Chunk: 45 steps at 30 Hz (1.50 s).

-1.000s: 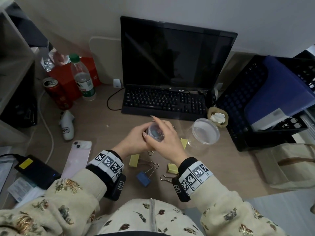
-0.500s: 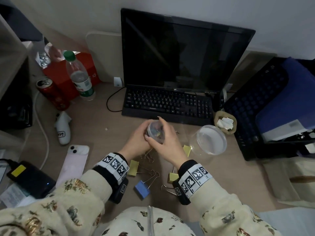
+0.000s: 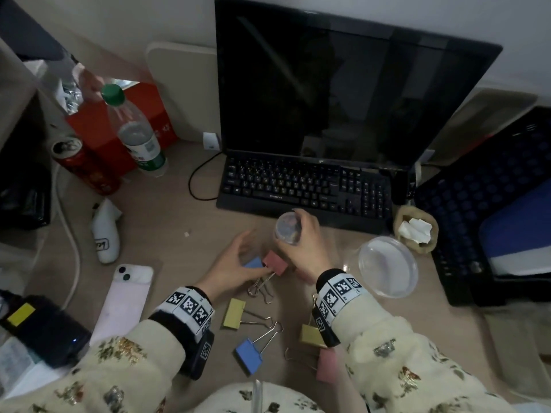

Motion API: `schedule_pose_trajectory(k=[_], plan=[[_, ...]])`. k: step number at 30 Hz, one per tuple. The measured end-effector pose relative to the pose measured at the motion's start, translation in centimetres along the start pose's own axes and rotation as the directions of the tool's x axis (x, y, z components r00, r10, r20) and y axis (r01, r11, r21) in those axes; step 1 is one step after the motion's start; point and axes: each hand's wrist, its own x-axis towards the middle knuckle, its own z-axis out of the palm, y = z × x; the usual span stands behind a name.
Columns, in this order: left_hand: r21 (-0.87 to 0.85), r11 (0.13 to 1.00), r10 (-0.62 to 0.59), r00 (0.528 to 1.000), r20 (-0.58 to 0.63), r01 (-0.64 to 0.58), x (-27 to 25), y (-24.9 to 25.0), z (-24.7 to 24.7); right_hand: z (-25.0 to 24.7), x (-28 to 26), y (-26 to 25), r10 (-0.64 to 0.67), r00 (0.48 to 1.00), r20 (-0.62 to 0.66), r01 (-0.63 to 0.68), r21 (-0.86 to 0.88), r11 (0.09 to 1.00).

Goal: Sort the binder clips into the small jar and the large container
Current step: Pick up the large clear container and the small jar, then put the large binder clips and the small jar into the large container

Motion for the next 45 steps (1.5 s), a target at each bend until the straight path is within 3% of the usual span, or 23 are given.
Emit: schedule_pose_trajectory(k=[9, 16, 18, 22, 24, 27, 30, 37, 39, 42, 45], plan=[[0.017, 0.999, -0.044, 0.997, 0.069, 0.043, 0.1, -0.5, 0.6, 2.1, 0.5, 1.3, -0.019, 0.988, 0.154, 0.035, -0.105, 0.994], [-0.007, 0.999, -0.036, 0.999, 0.034, 0.036, 0.0, -0.2, 0.8, -0.9, -0.5, 1.9, -0.178, 0.983, 0.043, 0.182, -0.119, 0.976], [0.002, 1.000, -0.031, 0.999, 0.020, 0.031, -0.1, -0.1, 0.8, -2.8, -0.9, 2.3, -0.175, 0.984, -0.012, 0.169, -0.201, 0.965], [0.019, 1.000, 0.004, 1.000, -0.010, -0.004, -0.6, 0.3, 0.9, -6.9, -1.8, 4.3, -0.046, 0.990, -0.134, -0.022, -0.462, 0.887], [0.004, 1.000, 0.013, 0.999, -0.034, -0.013, -1.3, 0.9, 1.0, -8.2, -2.6, 5.7, 0.171, 0.977, -0.130, -0.214, -0.515, 0.830], [0.022, 1.000, 0.024, 0.997, -0.074, -0.022, -2.2, 1.3, 1.3, -8.9, -3.8, 7.2, 0.437, 0.897, -0.069, -0.393, -0.581, 0.713], [0.008, 1.000, 0.016, 0.994, -0.106, -0.016, -2.9, 1.4, 1.2, -8.6, -4.7, 7.7, 0.425, 0.905, -0.029, -0.358, -0.593, 0.721], [0.010, 0.999, 0.040, 0.994, -0.103, -0.039, -4.3, 2.5, 1.5, -7.5, -6.8, 7.0, 0.182, 0.979, 0.090, -0.097, -0.580, 0.809], [0.013, 0.999, 0.049, 0.994, -0.101, -0.048, -5.1, 3.1, 1.7, -7.5, -7.3, 6.9, 0.241, 0.970, 0.035, -0.173, -0.596, 0.784], [0.035, 0.997, 0.067, 0.993, -0.101, -0.064, -5.9, 3.7, 1.6, -7.8, -7.9, 6.8, 0.415, 0.910, 0.011, -0.346, -0.532, 0.773], [0.066, 0.994, 0.091, 0.990, -0.108, -0.084, -6.6, 4.0, 1.5, -8.1, -8.8, 6.3, 0.381, 0.924, -0.033, -0.357, -0.435, 0.827]])
